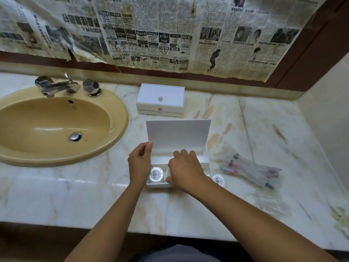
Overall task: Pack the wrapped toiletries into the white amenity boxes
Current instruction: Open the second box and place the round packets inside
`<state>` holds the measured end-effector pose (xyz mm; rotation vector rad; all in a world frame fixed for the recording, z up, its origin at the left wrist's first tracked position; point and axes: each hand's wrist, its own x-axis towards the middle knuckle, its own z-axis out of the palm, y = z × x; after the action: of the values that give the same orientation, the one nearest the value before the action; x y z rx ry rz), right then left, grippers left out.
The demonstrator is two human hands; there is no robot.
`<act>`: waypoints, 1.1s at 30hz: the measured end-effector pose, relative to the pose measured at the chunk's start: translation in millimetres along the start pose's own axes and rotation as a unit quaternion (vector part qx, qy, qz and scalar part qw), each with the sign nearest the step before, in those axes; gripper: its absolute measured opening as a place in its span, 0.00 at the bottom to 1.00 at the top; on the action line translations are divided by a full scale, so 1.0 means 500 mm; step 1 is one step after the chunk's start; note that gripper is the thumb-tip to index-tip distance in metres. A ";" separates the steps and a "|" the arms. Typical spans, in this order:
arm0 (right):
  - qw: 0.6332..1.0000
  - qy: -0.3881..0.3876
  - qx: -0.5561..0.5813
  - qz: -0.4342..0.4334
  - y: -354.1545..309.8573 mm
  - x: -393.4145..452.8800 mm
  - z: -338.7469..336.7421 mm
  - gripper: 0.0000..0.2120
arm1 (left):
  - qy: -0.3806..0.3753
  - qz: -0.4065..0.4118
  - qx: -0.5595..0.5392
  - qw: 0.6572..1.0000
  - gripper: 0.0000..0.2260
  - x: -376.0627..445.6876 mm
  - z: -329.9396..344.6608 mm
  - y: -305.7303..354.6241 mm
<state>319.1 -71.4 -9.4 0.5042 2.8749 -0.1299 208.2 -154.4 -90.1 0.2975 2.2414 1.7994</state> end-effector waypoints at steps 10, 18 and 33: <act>0.999 -0.003 -0.034 -0.001 0.003 0.011 0.025 0.08 | 0.001 -0.001 0.001 1.000 0.06 -0.001 0.000 0.002; 1.000 0.003 0.016 -0.002 0.011 0.012 0.041 0.09 | -0.002 0.008 0.005 1.000 0.07 0.000 0.000 0.000; 0.963 0.029 0.189 0.192 0.204 -0.076 0.013 0.12 | -0.009 0.015 0.006 1.000 0.07 -0.001 0.000 -0.003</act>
<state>390.3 11.0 -11.9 1.1391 2.7467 -0.6113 208.5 -155.0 -91.4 0.3505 2.2489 1.7909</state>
